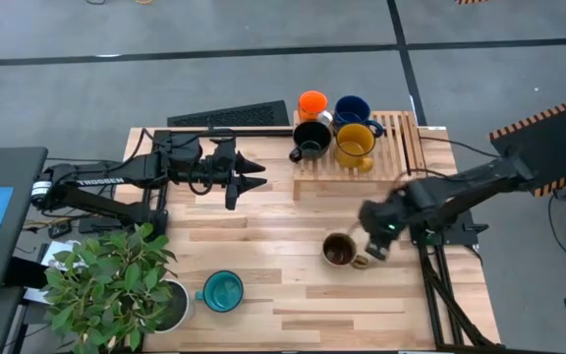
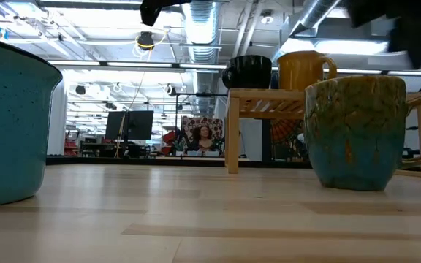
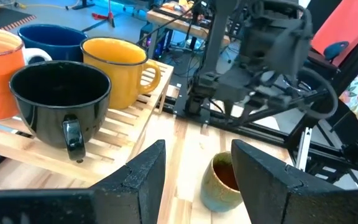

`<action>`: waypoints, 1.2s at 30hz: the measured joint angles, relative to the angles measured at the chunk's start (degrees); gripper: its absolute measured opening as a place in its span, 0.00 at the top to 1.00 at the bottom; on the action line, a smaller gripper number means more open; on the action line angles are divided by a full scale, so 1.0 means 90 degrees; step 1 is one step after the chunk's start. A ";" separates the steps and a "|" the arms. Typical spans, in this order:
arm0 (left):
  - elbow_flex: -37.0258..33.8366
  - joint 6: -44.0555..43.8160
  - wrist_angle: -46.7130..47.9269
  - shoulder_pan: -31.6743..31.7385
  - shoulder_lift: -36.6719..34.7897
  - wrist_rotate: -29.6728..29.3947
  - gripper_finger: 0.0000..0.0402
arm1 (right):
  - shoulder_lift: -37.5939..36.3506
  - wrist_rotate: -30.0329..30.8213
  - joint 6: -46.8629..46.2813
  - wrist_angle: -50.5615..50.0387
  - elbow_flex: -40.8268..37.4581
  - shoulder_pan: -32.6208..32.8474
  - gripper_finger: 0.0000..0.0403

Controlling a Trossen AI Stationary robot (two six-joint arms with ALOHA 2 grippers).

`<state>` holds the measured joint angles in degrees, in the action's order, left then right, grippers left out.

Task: Place coffee mugs
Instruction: Put the dark green patterned mug on the shelf

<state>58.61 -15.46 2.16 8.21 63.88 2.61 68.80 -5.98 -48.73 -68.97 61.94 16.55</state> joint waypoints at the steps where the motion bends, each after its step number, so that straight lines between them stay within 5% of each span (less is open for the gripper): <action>1: 0.0000 -0.0005 0.0008 0.0000 0.0000 0.0002 0.58 | -0.0197 0.0000 -0.0252 0.0143 -0.0184 0.0285 0.62; 5: 0.0000 -0.0008 0.0026 0.0000 0.0000 -0.0046 0.58 | -0.1002 0.0406 -0.1693 0.1191 -0.1142 0.1596 0.62; 9: 0.0000 -0.0006 0.0026 0.0002 0.0000 -0.0307 0.58 | -0.1505 0.1988 -0.2634 0.2500 -0.1964 0.2874 0.61; 13: 0.0000 -0.0005 0.0024 0.0002 0.0000 -0.0538 0.58 | -0.1410 0.3273 -0.2692 0.2691 -0.2505 0.3668 0.61; 18: 0.0000 -0.0003 0.0024 0.0002 0.0000 -0.0736 0.58 | -0.1016 0.3790 -0.2652 0.2697 -0.2773 0.3779 0.61; 36: 0.0000 -0.0001 0.0165 0.0002 0.0000 -0.1010 0.58 | 0.0099 0.3725 -0.1960 0.3834 -0.2779 0.3528 0.60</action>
<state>58.61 -15.46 3.64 8.23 63.88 -6.48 69.68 27.55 -66.37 -34.47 36.93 48.30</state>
